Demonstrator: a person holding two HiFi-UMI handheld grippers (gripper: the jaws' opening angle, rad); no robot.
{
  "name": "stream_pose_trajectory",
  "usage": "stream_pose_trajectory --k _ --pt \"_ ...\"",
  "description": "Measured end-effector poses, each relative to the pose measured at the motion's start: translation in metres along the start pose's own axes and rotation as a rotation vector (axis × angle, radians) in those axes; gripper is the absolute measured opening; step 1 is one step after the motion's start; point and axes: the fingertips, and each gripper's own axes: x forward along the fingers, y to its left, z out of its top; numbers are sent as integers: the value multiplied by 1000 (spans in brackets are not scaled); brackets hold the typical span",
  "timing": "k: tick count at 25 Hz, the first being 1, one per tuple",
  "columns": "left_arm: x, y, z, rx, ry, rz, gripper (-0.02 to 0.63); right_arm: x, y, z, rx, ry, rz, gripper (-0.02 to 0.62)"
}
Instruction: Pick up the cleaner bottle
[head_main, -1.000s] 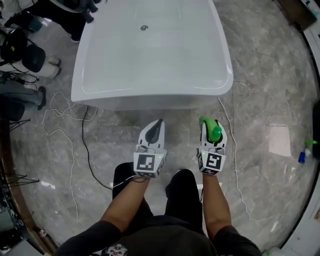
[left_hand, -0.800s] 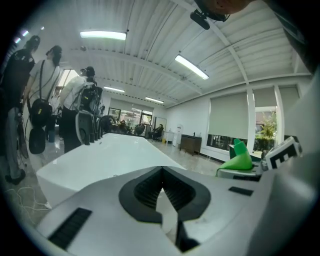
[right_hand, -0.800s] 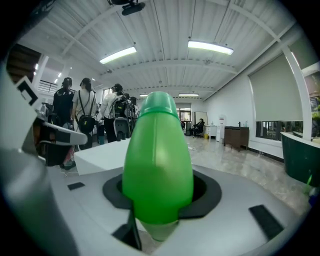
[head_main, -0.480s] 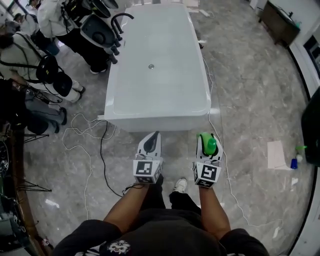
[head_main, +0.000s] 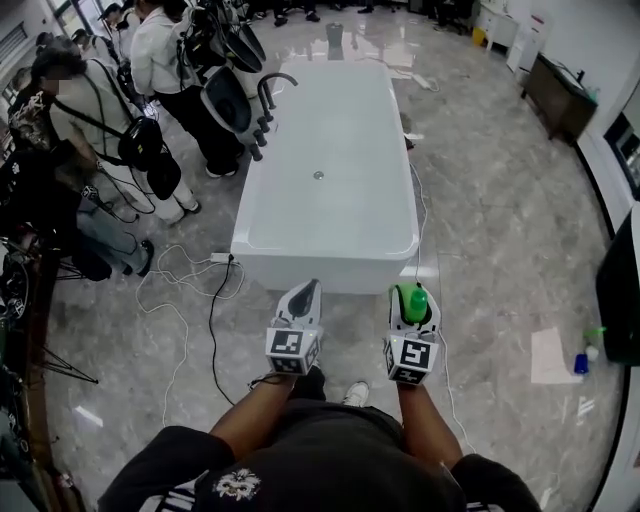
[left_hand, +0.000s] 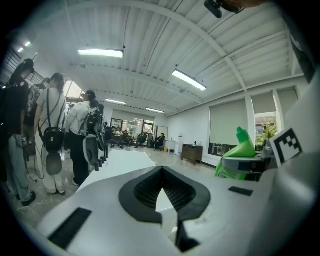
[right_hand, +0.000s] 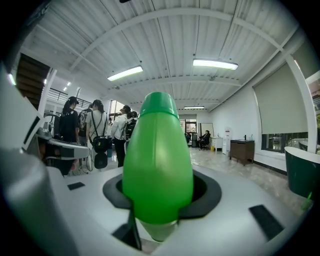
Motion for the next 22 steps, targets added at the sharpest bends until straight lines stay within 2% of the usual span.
stream_pose_trajectory --k 5,10,15,22 --pt "-18 -6 2 36 -5 19 6 -21 6 6 -4 -22 23 196" --pt "-21 -5 5 16 -9 16 6 -19 8 16 -8 -31 28 196" --pt "-18 8 13 -1 -20 5 6 -5 23 22 -4 -34 37 196" --pt "14 47 32 -15 -15 -23 6 47 42 37 4 -38 32 196"
